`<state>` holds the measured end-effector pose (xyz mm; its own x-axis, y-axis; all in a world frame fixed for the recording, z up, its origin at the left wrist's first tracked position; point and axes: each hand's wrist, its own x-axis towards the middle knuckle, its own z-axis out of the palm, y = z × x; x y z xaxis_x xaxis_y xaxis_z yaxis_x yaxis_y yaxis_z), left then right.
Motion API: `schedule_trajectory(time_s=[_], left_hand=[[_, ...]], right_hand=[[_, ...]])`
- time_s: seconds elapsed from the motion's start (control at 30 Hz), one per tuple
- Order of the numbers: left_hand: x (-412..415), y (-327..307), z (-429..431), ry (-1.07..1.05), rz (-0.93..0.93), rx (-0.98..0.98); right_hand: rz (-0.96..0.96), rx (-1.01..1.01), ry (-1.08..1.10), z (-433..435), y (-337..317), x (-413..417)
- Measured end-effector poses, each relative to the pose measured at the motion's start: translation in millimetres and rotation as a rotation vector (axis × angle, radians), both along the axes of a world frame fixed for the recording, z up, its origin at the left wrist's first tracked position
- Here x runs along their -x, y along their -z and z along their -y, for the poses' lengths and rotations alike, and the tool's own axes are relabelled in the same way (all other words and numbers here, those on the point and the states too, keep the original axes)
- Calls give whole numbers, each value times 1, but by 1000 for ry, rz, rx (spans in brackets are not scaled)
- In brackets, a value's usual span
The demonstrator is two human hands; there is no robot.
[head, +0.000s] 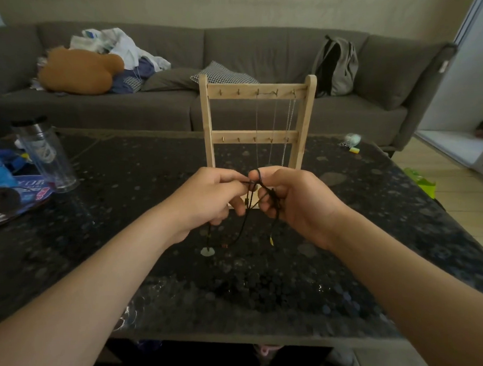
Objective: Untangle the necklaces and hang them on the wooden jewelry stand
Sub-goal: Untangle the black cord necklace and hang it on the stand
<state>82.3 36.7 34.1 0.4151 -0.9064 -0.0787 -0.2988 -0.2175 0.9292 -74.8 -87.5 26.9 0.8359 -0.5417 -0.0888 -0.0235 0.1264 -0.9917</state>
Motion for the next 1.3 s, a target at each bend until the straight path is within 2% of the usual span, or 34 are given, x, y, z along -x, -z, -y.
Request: schedule_trajectory(time_s=[0.1, 0.23, 0.53, 0.7, 0.9, 1.13, 1.3], left_hand=[[1, -3, -1, 38, -82, -9], [-1, -3, -2, 28, -73, 22], [-6, 5, 3, -177, 42, 106], [-2, 8, 7, -251, 23, 96], [1, 3, 8, -200, -103, 106], [-1, 0, 4, -53, -43, 66], [-2, 2, 3, -104, 35, 109]], right_hand=[[13, 18, 2, 1, 1, 0], [-9, 82, -2, 2, -1, 3], [-26, 292, 94, 3, 0, 5], [-13, 356, 165, -2, 0, 3], [-32, 529, 258, 1, 5, 2], [-26, 683, 274, 2, 10, 1], [-30, 740, 288, 1, 10, 1]])
